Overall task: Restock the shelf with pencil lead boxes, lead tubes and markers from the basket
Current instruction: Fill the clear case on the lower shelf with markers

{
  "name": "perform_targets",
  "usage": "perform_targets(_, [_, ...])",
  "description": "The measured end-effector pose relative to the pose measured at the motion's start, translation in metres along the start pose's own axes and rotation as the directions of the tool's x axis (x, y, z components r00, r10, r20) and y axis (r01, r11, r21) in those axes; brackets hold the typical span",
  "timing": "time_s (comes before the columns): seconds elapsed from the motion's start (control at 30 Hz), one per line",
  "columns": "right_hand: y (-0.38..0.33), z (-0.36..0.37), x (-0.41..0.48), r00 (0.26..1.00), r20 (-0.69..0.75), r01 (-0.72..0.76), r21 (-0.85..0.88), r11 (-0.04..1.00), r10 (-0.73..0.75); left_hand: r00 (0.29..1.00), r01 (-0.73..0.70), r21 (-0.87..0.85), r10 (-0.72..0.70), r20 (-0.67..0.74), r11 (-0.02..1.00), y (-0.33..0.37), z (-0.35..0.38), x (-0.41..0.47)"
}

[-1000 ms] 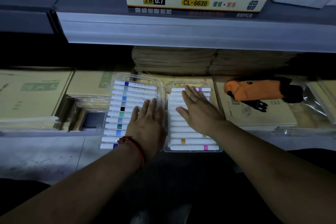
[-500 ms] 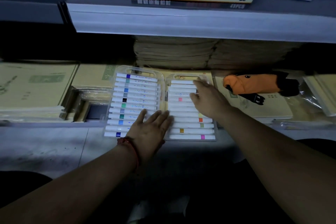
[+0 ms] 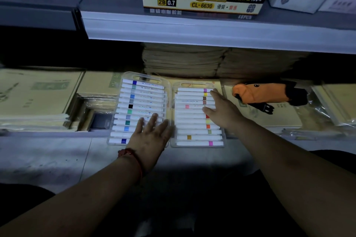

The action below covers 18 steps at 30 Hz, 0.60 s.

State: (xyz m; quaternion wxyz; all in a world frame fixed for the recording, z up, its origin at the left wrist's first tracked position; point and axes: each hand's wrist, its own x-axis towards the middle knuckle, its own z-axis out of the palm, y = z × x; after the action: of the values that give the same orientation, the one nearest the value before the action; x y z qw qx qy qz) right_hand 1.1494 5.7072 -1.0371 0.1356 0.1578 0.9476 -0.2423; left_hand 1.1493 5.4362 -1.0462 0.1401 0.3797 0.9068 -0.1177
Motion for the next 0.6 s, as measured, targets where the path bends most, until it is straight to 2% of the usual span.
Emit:
perform_targets(0.13, [0.0, -0.001, 0.006, 0.999, 0.041, -0.003, 0.024, 1.0, 0.002, 1.0, 0.005, 0.024, -0.005, 0.001, 1.0, -0.006, -0.002, 0.005])
perform_targets(0.27, [-0.012, -0.003, 0.001, 0.999, 0.038, -0.016, -0.046, 0.999, 0.018, 1.0, 0.013, 0.031, -0.012, -0.02, 0.999, -0.009, -0.007, 0.005])
perform_targets(0.47, [-0.034, -0.024, -0.047, 0.991, 0.125, 0.055, -0.112, 0.992, -0.041, 0.99, 0.065, -0.024, -0.067, -0.123, 0.998, -0.003, -0.026, 0.005])
perform_targets(0.6, [-0.023, -0.041, -0.09, 0.977, 0.213, 0.002, -0.026, 1.0, 0.003, 0.987, 0.026, -0.115, -0.044, -0.155, 0.993, 0.016, -0.046, -0.007])
